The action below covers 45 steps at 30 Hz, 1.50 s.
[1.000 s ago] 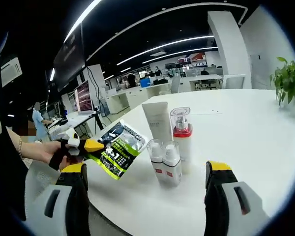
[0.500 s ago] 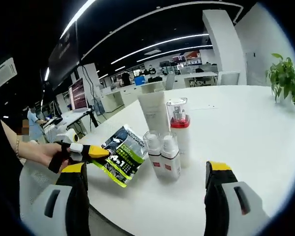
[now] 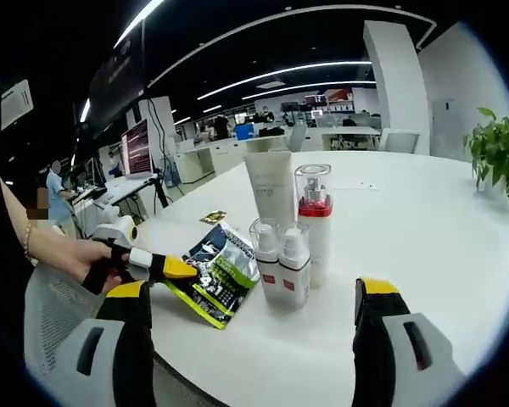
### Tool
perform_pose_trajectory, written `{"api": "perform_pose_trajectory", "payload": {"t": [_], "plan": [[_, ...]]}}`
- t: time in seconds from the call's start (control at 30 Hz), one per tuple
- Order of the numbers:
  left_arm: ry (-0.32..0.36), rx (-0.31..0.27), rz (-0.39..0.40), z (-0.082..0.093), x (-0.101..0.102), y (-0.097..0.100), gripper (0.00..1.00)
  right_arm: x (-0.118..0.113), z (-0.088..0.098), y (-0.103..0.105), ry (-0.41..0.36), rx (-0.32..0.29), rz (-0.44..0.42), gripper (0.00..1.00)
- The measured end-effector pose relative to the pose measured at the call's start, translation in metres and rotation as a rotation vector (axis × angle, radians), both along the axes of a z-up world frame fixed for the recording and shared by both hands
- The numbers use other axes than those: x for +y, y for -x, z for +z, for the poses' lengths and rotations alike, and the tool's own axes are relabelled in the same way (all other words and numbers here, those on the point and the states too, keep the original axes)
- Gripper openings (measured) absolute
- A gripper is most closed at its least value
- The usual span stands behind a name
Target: Arrange the skincare products in the storage area until every visible bottle or jar stands upright without overlapping.
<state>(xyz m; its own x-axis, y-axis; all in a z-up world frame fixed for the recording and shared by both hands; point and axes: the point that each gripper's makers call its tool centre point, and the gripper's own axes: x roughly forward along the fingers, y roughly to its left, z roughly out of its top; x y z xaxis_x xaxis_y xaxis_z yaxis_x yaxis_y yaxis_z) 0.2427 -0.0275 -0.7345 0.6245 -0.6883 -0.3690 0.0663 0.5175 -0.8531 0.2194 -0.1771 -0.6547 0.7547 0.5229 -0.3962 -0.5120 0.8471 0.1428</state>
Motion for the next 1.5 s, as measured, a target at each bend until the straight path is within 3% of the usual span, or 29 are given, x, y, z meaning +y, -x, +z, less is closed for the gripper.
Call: {"api": "perform_pose_trajectory", "payload": {"t": [0.37,0.67,0.83,1.13,1.17,1.3,1.4,1.5], "plan": [[-0.183,-0.016,-0.007,-0.017,0.012,-0.003,0.02,0.001,0.000,0.000,0.010,0.004,0.009,1.00],[-0.441,-0.131,-0.138,-0.024,0.017,0.000,0.11,0.001,0.001,-0.001,0.012,0.004,0.006,1.00],[-0.493,-0.134,-0.183,-0.022,0.015,0.003,0.20,0.000,0.000,-0.002,0.013,0.007,0.004,1.00],[-0.717,-0.204,-0.329,-0.030,0.028,0.004,0.29,0.000,-0.001,-0.001,0.013,0.010,0.004,1.00],[-0.736,-0.217,-0.344,-0.029,0.028,0.004,0.31,0.001,-0.001,-0.001,0.012,0.011,0.004,1.00],[-0.852,-0.360,-0.484,-0.015,0.022,-0.003,0.33,0.001,-0.002,-0.001,0.013,0.016,0.006,1.00],[-0.946,-0.483,-0.624,-0.005,0.011,-0.012,0.37,0.001,-0.002,-0.001,0.016,0.016,0.009,1.00],[-0.971,-0.538,-0.718,-0.006,0.002,-0.017,0.43,0.000,-0.003,-0.001,0.018,0.018,0.008,1.00]]}}
